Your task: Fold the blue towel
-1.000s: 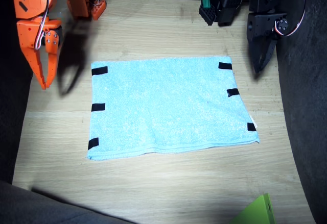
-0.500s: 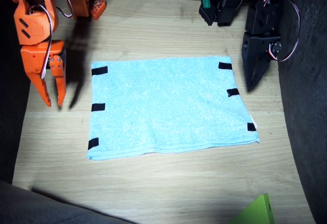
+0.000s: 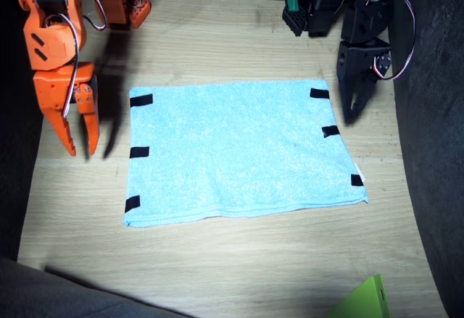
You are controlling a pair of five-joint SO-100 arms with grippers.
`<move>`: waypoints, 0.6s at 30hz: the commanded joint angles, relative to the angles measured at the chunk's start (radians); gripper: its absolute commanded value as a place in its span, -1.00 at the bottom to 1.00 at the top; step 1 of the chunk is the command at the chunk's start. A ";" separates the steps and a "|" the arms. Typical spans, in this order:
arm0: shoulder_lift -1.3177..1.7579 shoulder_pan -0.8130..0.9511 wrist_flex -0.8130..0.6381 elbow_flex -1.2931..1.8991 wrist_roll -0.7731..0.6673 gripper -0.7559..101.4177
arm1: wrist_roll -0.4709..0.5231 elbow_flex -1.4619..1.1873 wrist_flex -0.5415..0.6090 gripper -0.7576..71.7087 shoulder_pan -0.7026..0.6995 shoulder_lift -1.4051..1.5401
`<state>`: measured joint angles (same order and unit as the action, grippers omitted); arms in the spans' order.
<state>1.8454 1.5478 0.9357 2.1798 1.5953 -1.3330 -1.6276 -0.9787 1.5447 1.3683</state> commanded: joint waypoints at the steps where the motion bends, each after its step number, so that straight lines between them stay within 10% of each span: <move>1: 0.098 -0.023 0.031 0.041 0.006 -0.87 | 0.003 0.015 0.005 -0.50 0.025 0.020; 18: -0.095 -0.034 0.199 -0.175 -0.031 -0.85 | -0.003 0.012 -0.023 -0.47 0.026 0.061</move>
<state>1.7733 1.5278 1.0983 2.0709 1.5677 -1.3330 -1.6276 -0.9879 1.5693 1.3683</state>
